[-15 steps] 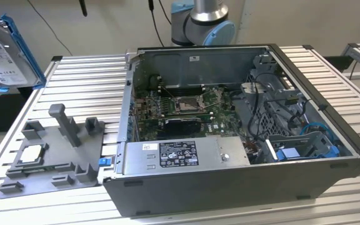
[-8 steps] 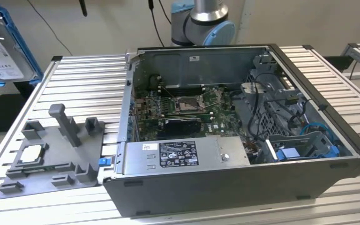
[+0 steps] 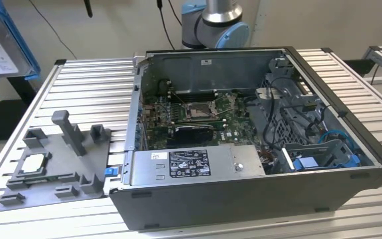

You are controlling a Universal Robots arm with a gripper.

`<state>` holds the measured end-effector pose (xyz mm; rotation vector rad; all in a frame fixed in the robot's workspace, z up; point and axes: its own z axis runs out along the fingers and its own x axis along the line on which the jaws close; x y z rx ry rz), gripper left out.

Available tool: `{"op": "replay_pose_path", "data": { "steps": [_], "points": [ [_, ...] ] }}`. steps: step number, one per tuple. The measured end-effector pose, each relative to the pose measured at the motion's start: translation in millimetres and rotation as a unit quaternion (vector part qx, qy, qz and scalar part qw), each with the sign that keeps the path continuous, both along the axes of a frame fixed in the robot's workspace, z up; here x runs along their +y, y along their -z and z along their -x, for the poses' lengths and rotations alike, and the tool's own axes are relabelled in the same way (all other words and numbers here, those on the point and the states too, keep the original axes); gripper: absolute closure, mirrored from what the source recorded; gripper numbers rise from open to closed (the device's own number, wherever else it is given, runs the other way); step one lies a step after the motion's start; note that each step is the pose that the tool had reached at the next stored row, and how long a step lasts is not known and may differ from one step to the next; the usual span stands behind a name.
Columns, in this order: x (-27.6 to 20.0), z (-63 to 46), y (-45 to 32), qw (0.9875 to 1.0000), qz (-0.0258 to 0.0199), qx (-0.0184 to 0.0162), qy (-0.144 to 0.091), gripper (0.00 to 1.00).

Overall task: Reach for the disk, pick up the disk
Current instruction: 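Pick up the disk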

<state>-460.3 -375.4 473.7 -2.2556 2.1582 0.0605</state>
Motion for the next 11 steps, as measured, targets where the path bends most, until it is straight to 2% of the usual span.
{"op": "replay_pose_path", "data": {
  "steps": [5,11],
  "points": [
    [0.1,0.0,-14.5,1.0,0.0,0.0001,0.0,1.0],
    [0.1,0.0,-26.9,1.0,0.0,0.0,-0.001,1.0]
  ]
}}
